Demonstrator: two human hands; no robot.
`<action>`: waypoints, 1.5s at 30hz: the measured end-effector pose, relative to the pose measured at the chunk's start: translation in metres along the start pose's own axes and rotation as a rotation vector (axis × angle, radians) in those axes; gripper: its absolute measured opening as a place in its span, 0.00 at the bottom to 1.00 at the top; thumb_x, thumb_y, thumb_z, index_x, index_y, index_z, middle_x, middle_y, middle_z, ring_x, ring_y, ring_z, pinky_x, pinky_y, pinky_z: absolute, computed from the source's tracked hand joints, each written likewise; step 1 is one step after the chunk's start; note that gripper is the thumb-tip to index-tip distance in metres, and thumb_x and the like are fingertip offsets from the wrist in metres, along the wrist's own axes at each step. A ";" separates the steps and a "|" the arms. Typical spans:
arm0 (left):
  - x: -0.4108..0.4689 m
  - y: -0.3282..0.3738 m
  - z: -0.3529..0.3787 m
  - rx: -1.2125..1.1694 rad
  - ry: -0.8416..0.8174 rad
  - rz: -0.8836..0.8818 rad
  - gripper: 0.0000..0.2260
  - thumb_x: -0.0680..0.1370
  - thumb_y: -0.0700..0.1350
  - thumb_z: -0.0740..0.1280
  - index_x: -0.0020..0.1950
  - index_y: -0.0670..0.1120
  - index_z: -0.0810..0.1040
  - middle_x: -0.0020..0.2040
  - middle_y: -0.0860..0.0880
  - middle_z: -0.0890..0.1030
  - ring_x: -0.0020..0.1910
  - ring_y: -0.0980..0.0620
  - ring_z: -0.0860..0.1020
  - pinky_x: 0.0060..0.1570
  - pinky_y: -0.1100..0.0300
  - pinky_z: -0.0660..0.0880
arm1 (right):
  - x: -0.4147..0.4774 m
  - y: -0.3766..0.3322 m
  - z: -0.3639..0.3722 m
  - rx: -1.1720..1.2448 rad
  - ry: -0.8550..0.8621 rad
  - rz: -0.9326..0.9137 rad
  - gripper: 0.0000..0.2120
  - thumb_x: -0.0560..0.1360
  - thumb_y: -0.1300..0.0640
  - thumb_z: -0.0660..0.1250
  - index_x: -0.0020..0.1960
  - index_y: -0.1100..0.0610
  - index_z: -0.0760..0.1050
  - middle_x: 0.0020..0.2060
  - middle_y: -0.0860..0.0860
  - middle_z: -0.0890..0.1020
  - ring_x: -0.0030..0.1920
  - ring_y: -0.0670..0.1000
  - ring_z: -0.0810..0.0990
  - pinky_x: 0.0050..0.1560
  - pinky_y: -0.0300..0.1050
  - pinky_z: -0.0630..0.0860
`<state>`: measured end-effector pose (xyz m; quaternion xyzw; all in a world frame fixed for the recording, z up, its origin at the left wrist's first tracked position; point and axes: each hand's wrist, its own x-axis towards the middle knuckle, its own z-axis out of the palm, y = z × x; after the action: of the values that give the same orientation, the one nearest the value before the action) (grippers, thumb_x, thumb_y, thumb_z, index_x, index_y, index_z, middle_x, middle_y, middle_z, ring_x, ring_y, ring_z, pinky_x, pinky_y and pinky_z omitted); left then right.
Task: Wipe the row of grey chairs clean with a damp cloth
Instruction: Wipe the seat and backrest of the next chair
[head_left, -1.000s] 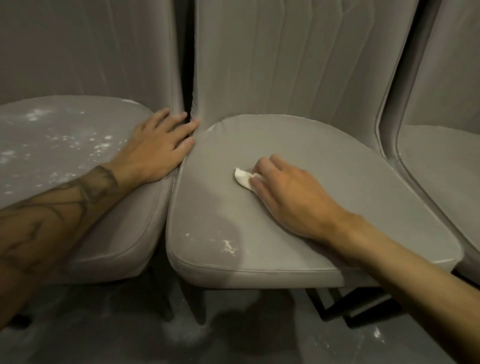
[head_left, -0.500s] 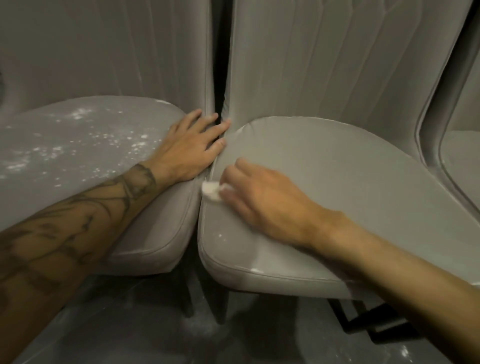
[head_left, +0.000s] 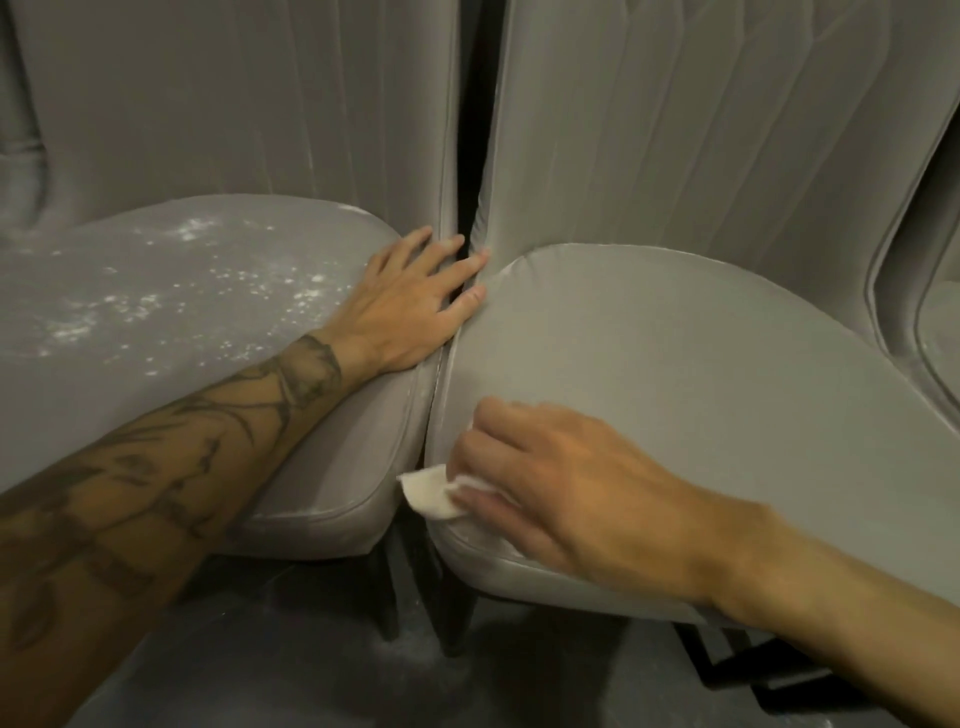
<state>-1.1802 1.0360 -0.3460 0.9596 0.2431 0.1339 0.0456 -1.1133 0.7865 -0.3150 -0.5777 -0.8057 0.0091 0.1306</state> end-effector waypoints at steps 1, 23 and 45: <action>0.000 0.000 0.000 0.003 0.000 0.001 0.26 0.86 0.63 0.49 0.84 0.61 0.55 0.84 0.53 0.57 0.83 0.46 0.50 0.79 0.46 0.49 | -0.002 0.005 -0.002 -0.016 -0.016 -0.008 0.10 0.85 0.44 0.52 0.57 0.46 0.69 0.48 0.42 0.69 0.42 0.43 0.68 0.43 0.38 0.69; -0.029 -0.021 -0.010 0.009 0.008 -0.079 0.23 0.87 0.59 0.46 0.83 0.61 0.59 0.83 0.47 0.60 0.79 0.46 0.62 0.77 0.48 0.56 | 0.094 0.124 0.005 -0.189 0.192 0.615 0.15 0.84 0.49 0.55 0.58 0.59 0.73 0.55 0.59 0.76 0.53 0.64 0.77 0.51 0.54 0.72; -0.035 -0.019 -0.010 -0.046 0.036 -0.047 0.25 0.87 0.56 0.41 0.84 0.56 0.59 0.82 0.48 0.62 0.80 0.49 0.60 0.79 0.48 0.53 | 0.091 0.064 0.014 -0.130 0.215 0.409 0.11 0.83 0.49 0.60 0.55 0.55 0.74 0.49 0.50 0.75 0.42 0.51 0.73 0.45 0.48 0.72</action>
<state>-1.2210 1.0362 -0.3471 0.9498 0.2633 0.1554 0.0662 -1.0842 0.8943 -0.3212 -0.7338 -0.6522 -0.0779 0.1733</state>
